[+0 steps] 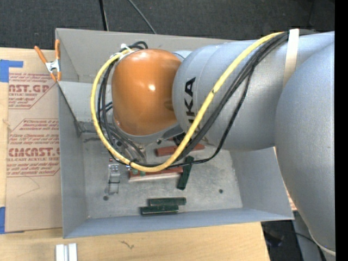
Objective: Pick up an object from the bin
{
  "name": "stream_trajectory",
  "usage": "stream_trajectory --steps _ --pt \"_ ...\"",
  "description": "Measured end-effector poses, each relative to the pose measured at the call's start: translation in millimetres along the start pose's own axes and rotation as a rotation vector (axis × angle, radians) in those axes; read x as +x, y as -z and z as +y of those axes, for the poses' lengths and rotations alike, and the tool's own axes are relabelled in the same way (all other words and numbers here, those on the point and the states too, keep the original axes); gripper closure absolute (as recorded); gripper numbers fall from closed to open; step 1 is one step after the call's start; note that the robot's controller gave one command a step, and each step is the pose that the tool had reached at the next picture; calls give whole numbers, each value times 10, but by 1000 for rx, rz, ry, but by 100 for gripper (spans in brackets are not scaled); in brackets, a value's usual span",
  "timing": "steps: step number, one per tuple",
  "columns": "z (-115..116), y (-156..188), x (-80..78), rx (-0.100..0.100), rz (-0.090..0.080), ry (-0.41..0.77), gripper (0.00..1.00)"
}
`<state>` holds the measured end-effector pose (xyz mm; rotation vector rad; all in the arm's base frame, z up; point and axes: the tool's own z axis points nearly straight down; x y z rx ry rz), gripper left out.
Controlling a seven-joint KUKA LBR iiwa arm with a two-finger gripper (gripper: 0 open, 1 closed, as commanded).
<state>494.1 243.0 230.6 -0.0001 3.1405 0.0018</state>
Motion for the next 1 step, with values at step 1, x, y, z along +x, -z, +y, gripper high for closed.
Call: stream_trajectory --steps 1 --pt "-1059 -731 -735 4 1 241 0"
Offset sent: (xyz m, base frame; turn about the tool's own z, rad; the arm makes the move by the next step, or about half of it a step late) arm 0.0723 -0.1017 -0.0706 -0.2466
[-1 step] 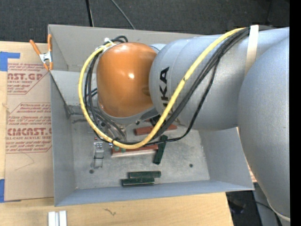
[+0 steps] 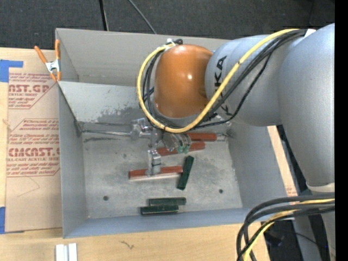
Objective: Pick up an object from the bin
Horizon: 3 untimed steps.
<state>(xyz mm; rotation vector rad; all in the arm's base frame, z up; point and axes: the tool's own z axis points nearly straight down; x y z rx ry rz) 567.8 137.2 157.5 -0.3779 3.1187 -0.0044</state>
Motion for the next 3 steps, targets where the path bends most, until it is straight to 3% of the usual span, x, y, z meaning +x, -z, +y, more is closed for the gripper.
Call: stream_trajectory --steps 1,2,3 --pt "-306 -120 300 -3 1 -44 0" --pt "-909 -598 415 -1 3 94 0" --pt "-679 -870 493 -4 -4 -108 0"
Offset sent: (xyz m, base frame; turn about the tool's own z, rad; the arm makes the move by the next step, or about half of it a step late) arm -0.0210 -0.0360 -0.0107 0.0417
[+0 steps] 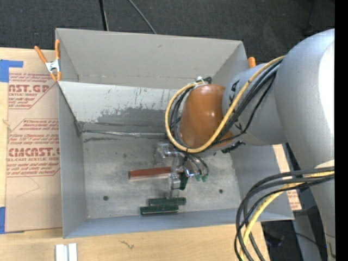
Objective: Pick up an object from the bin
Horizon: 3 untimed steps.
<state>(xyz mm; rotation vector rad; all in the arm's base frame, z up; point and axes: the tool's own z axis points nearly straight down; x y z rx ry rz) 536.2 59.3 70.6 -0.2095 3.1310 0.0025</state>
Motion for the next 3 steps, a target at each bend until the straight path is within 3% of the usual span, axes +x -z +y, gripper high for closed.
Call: stream_trajectory --steps 1,2,3 --pt "1 8 -12 1 -1 -1 0" --pt "6 4 -2 0 4 0 100" --pt "13 38 -5 0 3 0 100"
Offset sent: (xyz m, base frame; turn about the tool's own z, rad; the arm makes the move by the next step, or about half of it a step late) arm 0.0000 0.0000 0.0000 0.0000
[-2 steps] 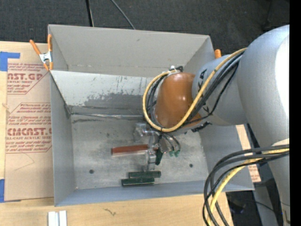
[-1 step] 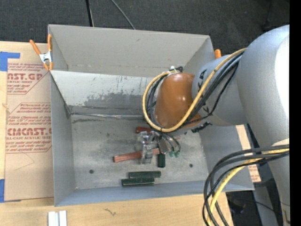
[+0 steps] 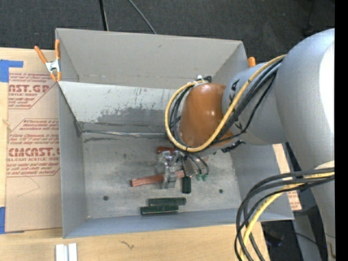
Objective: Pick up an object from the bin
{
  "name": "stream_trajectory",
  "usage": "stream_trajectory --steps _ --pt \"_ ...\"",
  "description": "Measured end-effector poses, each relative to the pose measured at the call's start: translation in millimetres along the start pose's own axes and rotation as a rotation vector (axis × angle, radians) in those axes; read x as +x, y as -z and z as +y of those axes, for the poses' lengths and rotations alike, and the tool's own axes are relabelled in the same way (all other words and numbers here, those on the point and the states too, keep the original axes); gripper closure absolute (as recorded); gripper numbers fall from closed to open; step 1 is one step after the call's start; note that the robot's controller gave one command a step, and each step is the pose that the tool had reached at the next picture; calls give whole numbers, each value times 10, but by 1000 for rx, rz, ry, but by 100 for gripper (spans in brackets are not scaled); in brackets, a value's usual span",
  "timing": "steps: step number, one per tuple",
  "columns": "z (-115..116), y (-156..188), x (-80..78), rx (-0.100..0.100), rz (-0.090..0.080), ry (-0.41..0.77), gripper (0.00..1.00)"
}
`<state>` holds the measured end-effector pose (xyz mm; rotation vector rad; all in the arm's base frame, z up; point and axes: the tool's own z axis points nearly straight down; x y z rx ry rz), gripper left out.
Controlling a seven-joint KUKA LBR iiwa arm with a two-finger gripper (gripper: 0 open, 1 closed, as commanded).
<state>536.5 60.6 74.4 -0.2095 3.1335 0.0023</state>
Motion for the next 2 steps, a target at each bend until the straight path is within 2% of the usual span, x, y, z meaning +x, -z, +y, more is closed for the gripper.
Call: stream_trajectory --steps 1,2 --pt "3 460 -14 1 -4 0 100" --pt "6 476 -16 1 -1 -1 100"
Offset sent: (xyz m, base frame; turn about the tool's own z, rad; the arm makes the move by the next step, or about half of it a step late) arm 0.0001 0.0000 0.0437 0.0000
